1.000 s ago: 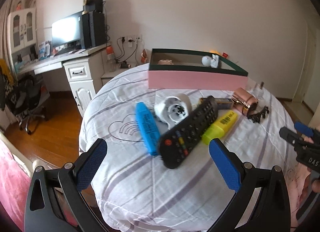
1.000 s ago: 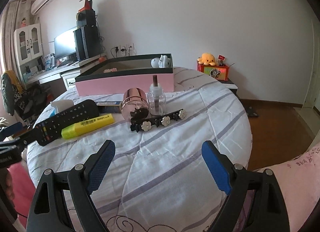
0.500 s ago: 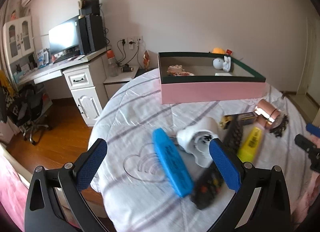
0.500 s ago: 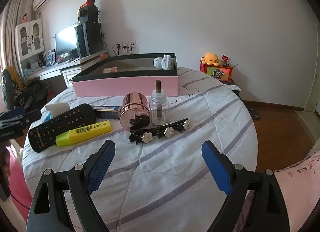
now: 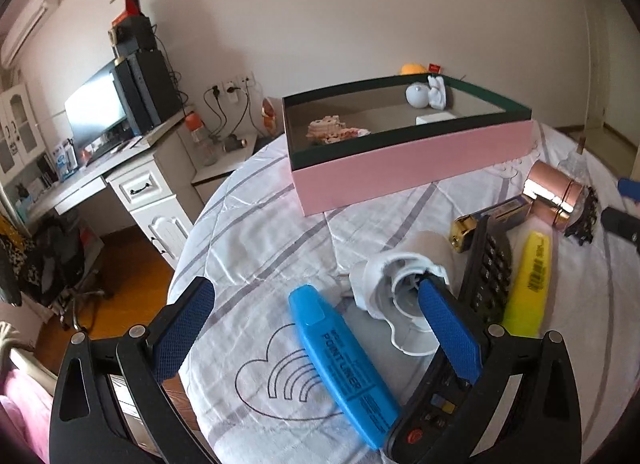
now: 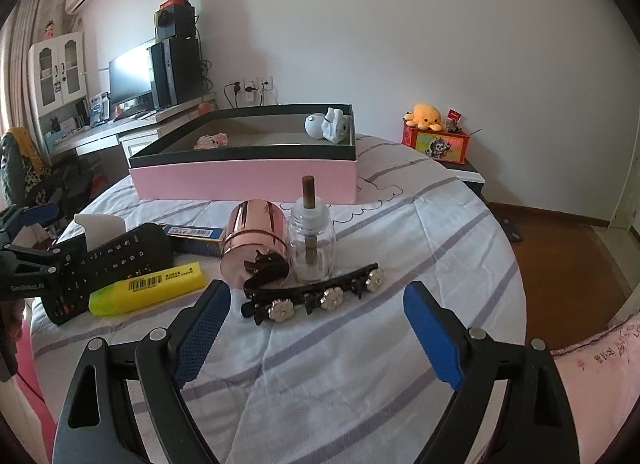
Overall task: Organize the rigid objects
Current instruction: 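Withdraw both tools from the box toward the remaining items, then grasp the white plastic part with the left tool while the right tool grasps the glass bottle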
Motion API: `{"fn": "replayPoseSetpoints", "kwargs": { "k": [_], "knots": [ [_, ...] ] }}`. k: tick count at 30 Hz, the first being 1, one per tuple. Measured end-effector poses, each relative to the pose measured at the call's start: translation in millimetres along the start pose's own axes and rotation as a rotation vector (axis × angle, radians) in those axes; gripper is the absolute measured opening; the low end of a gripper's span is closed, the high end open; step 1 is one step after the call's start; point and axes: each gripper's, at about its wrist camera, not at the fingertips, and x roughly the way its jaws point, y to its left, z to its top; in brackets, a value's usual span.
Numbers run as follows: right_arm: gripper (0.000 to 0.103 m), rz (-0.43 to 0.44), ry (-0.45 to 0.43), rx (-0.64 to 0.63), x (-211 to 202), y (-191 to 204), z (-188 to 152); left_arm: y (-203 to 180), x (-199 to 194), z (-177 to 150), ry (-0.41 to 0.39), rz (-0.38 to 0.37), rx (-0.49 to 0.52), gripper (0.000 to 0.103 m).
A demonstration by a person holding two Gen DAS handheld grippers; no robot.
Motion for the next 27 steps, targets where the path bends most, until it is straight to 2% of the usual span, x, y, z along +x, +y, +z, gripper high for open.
{"fn": "replayPoseSetpoints", "kwargs": {
  "k": [3, 8, 13, 20, 21, 23, 25, 26, 27],
  "knots": [
    [0.090, 0.003, -0.002, -0.003, 1.8, -1.6, 2.3, -0.3, -2.1, -2.8, -0.002, 0.006, 0.016, 0.103],
    [0.090, 0.011, 0.011, 0.013, 9.9, -7.1, 8.6, 2.4, -2.7, 2.9, -0.008, -0.052, -0.046, 0.103],
    [0.090, 0.029, 0.020, 0.003, 18.5, -6.6, 24.5, -2.7, -8.7, 4.2, -0.016, -0.036, -0.048, 0.103],
    [0.089, 0.087, 0.005, 0.050, 32.2, -16.7, 40.9, -2.7, -11.1, 5.7, -0.018, -0.083, -0.067, 0.103],
    [0.088, 0.094, 0.018, 0.053, 35.9, -17.9, 42.9, -4.8, -10.2, 6.6, -0.017, -0.084, -0.060, 0.103],
    [0.074, 0.113, 0.026, 0.058, 39.4, -18.8, 45.8, -9.0, -8.3, 9.2, -0.017, -0.100, -0.053, 0.103],
    [0.071, 0.124, 0.027, 0.055, 41.6, -18.4, 47.9, -14.2, -6.0, 12.8, -0.016, -0.122, -0.049, 0.103],
    [0.057, 0.122, 0.031, 0.048, 43.0, -17.1, 48.6, -17.0, -4.8, 14.7, -0.015, -0.121, -0.047, 0.103],
    [0.048, 0.123, 0.040, 0.040, 45.5, -15.9, 48.8, -19.4, -3.5, 16.6, -0.014, -0.123, -0.043, 0.103]
  ]
}}
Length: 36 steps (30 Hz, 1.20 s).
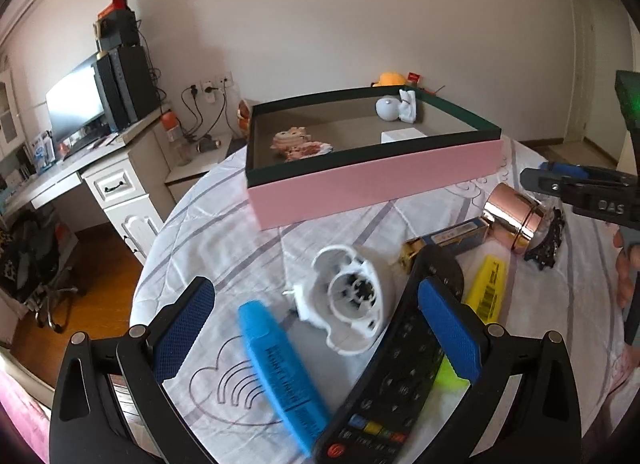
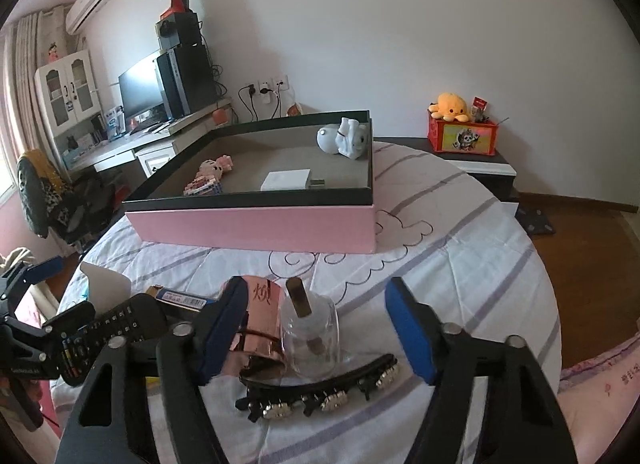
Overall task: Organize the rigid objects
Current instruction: 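Grasp the white plastic part with the left tool while the right tool grasps the glass bottle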
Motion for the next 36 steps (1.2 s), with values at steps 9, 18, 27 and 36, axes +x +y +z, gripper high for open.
{"fn": "replayPoseSetpoints", "kwargs": {
  "k": [9, 18, 27, 36],
  "knots": [
    [0.027, -0.005, 0.008, -0.026, 2.4, 4.7, -2.0, -5.5, 13.4, 5.3, 0.032, -0.002, -0.047, 0.103],
    [0.028, 0.000, 0.017, -0.011, 4.2, 0.9, -1.0, -5.8, 21.2, 8.2, 0.022, 0.007, -0.058, 0.098],
    [0.028, 0.001, 0.006, -0.017, 3.1, 1.7, -1.3, -10.5, 27.0, 4.4, 0.038, -0.019, -0.031, 0.056],
    [0.028, -0.016, -0.019, -0.051, -4.1, 8.7, -1.6, -2.9, 15.7, 7.6, 0.013, -0.038, -0.056, 0.056]
  ]
}}
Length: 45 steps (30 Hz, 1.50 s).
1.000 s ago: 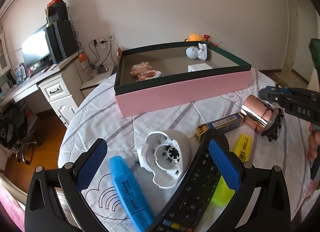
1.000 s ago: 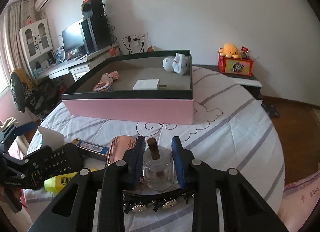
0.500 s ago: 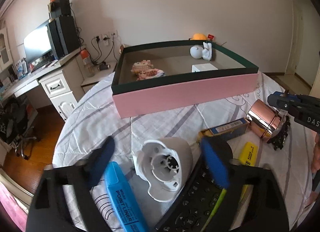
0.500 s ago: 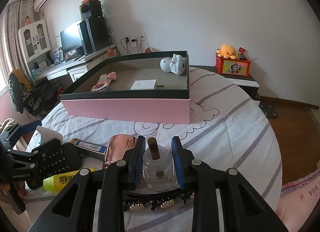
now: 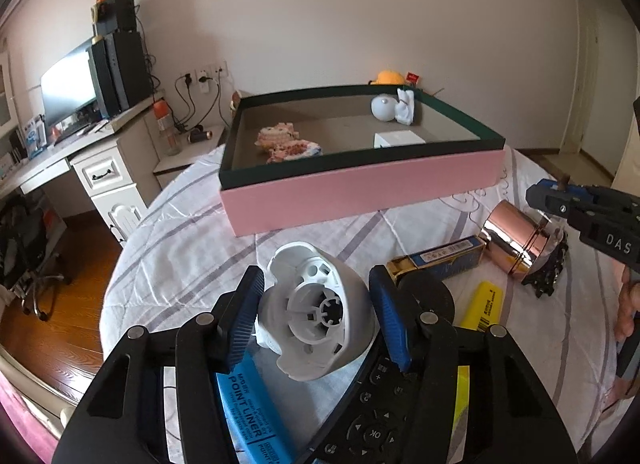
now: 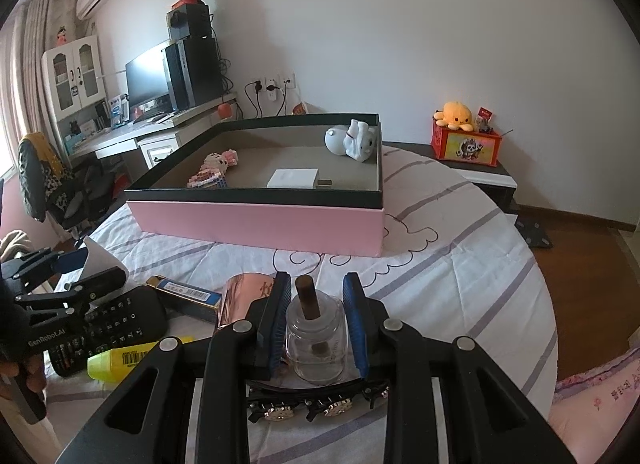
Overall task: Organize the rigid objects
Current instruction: 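Grasp the white plastic part with the left tool while the right tool grasps the glass bottle, then carry the white part and glass bottle into the pink box and open both tools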
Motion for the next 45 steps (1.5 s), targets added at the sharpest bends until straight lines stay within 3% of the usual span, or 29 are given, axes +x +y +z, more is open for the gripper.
{"fn": "replayPoseSetpoints", "kwargs": {
  "k": [10, 21, 29, 39, 45],
  "knots": [
    [0.028, -0.019, -0.039, -0.040, -16.2, 10.2, 17.2, -0.6, -15.4, 20.5, -0.039, 0.002, 0.021, 0.056],
    [0.028, -0.002, -0.054, -0.116, -20.0, 26.8, 49.7, -11.7, -14.1, 74.2, -0.062, -0.014, 0.102, 0.056],
    [0.028, 0.020, -0.033, -0.164, -2.4, 28.4, 89.6, -16.5, 9.8, 121.3, -0.002, -0.076, 0.174, 0.056],
    [0.028, 0.011, 0.049, -0.154, 60.3, 6.5, 130.6, -22.9, 72.1, 162.3, 0.113, -0.131, 0.181, 0.056],
    [0.028, -0.019, 0.119, -0.139, 103.9, -5.8, 123.6, -25.7, 121.7, 163.3, 0.190, -0.086, 0.159, 0.054]
  ]
}}
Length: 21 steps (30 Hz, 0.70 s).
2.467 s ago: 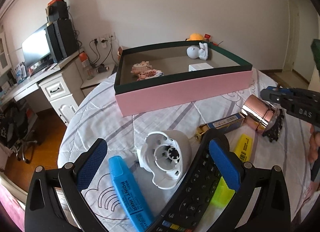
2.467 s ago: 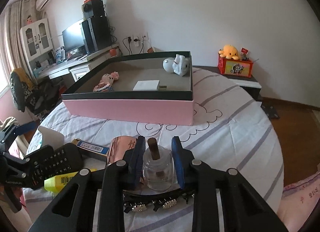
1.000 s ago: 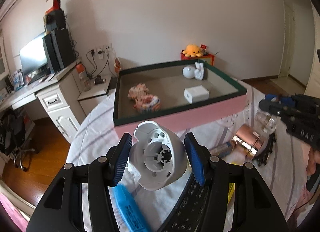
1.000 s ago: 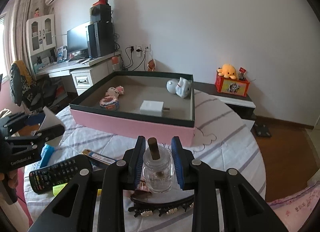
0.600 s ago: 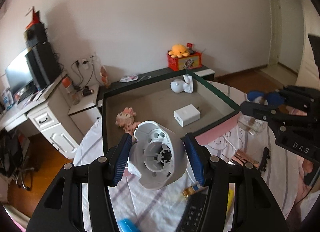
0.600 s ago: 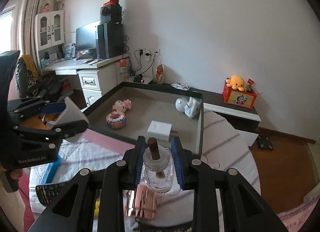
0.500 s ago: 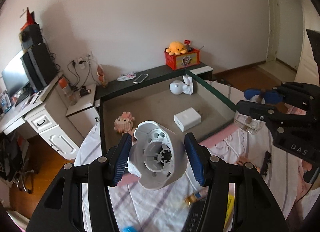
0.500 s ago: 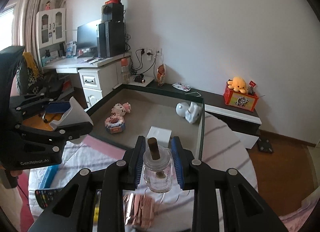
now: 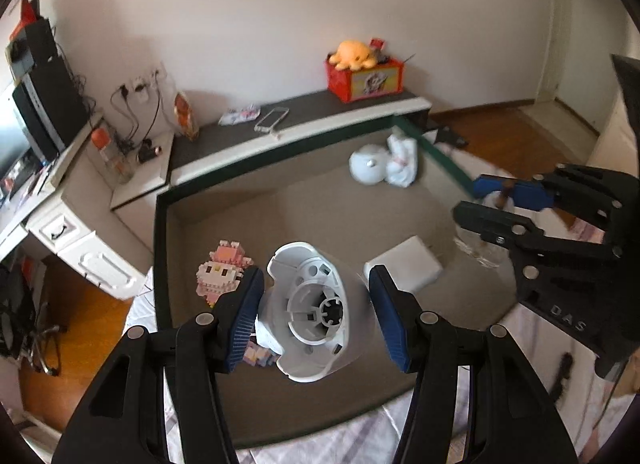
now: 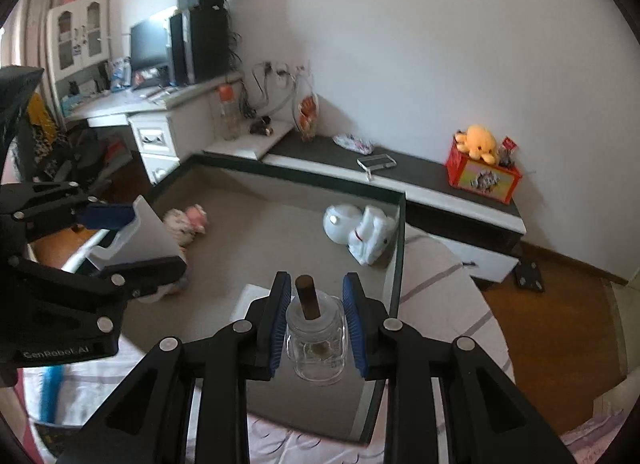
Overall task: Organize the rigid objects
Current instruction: 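Carry the white part and glass bottle into the pink box and open both tools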
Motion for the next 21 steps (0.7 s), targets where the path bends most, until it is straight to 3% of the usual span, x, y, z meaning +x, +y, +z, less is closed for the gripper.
{"fn": "replayPoseSetpoints", "kwargs": {
  "k": [9, 11, 12, 13, 14, 18, 21],
  "knots": [
    [0.028, -0.009, 0.034, 0.001, 18.1, -6.6, -13.4, -0.3, 13.1, -3.1, 0.001, -0.002, -0.006, 0.054],
    [0.029, -0.016, 0.023, 0.004, 13.6, -7.1, -14.0, 1.2, 8.4, -4.9, -0.008, -0.004, -0.014, 0.062],
    [0.032, -0.015, 0.014, 0.009, 9.4, -7.7, -14.5, 1.3, 3.6, -7.1, -0.019, -0.001, -0.016, 0.072],
    [0.041, -0.009, 0.006, 0.017, 4.6, -8.5, -15.1, 1.3, -0.3, -8.6, -0.029, 0.008, -0.015, 0.082],
    [0.049, -0.006, -0.003, 0.023, -0.2, -8.9, -14.9, 1.1, -5.3, -10.6, -0.042, 0.019, -0.010, 0.085],
    [0.052, -0.001, -0.042, 0.029, -23.7, -6.8, -16.0, 3.7, -31.3, -20.8, -0.083, 0.025, -0.025, 0.093],
    [0.069, 0.006, -0.071, 0.042, -46.1, -3.9, -20.9, 4.0, -53.8, -33.4, -0.128, 0.049, -0.027, 0.099]
  ]
}}
